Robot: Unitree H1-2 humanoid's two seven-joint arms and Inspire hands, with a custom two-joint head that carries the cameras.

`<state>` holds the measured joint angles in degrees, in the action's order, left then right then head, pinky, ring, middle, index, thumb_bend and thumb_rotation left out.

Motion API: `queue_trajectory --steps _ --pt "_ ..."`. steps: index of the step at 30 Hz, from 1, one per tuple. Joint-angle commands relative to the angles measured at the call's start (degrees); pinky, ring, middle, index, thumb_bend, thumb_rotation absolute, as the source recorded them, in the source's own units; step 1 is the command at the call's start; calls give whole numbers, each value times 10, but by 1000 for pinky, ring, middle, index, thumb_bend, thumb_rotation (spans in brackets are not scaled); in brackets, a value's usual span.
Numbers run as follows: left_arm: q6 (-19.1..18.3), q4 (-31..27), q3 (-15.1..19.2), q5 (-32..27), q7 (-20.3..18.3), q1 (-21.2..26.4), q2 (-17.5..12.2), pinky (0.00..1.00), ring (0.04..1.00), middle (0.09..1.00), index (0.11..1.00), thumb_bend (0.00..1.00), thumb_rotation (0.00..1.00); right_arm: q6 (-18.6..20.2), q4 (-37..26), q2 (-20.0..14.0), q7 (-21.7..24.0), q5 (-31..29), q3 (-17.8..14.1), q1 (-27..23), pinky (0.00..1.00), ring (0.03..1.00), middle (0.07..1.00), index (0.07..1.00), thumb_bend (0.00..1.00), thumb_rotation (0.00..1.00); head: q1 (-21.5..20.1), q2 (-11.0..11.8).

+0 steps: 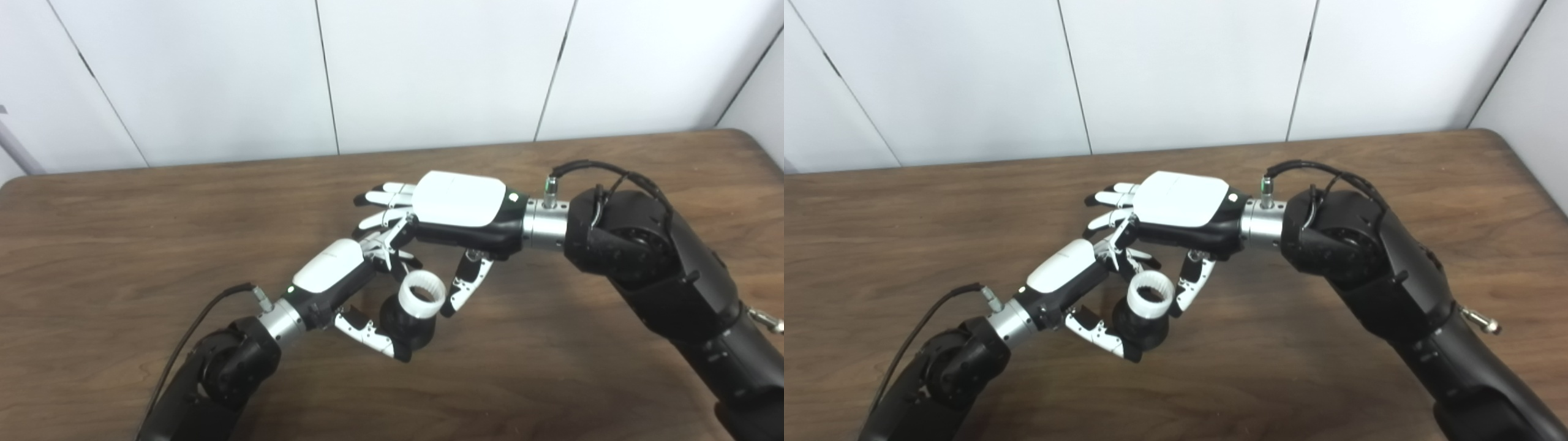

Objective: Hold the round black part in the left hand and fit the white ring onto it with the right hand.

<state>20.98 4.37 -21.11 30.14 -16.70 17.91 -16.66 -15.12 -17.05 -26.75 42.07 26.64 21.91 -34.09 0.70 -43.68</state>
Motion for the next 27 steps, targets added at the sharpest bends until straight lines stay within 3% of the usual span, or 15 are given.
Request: queue_trajectory --steps 1,7,21,27 --pt "20 -6 3 13 18 14 -7 1000 1000 794 480 524 63 -10 -9 0 -18 -12 -14 -29 1000 1000 879 482 525 142 -2 -1" --pt "53 39 -4 49 48 13 -10 1000 981 781 480 524 62 -7 -14 -3 -15 -25 -24 -39 1000 1000 879 481 525 142 -5 -3" --pt "58 80 -33 84 86 19 -31 1000 979 778 480 524 64 7 -24 -9 -5 -29 -30 -46 1000 1000 874 481 525 143 -12 -7" --pt "54 74 -31 76 76 17 -28 1000 980 781 480 524 63 9 -30 -10 -7 -34 -31 -36 1000 1000 873 481 525 142 -10 -12"
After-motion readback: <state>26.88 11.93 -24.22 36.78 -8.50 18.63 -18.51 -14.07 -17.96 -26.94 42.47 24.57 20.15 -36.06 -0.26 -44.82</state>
